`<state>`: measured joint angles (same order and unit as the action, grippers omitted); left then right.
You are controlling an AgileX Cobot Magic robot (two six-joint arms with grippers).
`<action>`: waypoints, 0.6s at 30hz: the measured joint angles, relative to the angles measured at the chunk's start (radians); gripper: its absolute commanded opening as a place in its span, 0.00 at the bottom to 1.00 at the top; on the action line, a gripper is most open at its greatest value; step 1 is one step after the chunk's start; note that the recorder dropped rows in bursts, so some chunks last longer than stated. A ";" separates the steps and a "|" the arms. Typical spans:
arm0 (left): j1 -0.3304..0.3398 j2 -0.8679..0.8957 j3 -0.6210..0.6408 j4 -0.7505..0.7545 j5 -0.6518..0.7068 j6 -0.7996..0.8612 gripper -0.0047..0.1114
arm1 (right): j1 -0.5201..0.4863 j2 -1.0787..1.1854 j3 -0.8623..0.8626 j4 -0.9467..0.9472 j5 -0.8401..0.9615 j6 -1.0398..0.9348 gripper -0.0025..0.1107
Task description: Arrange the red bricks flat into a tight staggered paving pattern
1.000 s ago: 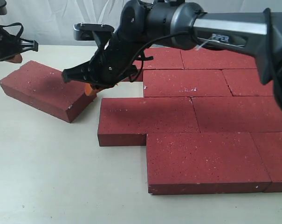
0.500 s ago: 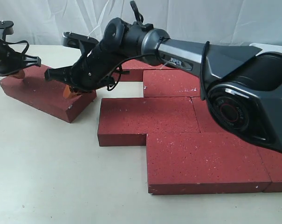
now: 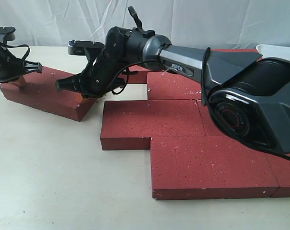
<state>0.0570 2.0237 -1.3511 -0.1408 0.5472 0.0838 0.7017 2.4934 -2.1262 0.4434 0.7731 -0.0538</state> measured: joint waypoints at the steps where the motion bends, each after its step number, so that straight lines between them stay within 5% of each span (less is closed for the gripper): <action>1: 0.000 0.000 -0.002 0.000 0.007 0.000 0.04 | 0.000 0.000 -0.001 -0.017 0.000 0.012 0.02; 18: 0.000 -0.003 -0.010 -0.113 0.121 -0.002 0.04 | 0.000 -0.066 -0.004 -0.173 -0.009 0.067 0.02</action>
<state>0.0570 2.0204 -1.3611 -0.2539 0.6679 0.0821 0.7017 2.4276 -2.1306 0.2701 0.7641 0.0135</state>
